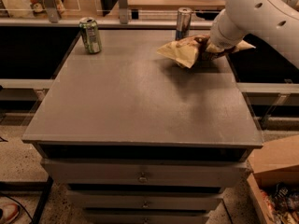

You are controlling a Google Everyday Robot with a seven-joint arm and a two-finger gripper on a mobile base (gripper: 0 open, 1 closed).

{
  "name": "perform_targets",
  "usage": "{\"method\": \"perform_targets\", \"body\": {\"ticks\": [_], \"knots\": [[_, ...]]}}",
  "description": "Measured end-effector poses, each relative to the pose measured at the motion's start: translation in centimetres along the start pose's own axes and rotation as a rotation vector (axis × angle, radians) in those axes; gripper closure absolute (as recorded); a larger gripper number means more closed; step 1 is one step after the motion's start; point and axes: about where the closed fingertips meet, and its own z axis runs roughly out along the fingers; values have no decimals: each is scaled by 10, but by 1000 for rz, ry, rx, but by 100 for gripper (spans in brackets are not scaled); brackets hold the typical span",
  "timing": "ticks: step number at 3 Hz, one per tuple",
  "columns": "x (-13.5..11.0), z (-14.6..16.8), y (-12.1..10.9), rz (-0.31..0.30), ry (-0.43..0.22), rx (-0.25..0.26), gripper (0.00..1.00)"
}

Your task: Move brown chip bag near redbull can

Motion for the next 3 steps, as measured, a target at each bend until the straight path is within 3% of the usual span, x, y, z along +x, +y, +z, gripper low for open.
{"method": "perform_targets", "body": {"ticks": [1,3], "knots": [[-9,3,-5,3,-32,10,100],[-19,8,-14,0,-41,37,59]]}}
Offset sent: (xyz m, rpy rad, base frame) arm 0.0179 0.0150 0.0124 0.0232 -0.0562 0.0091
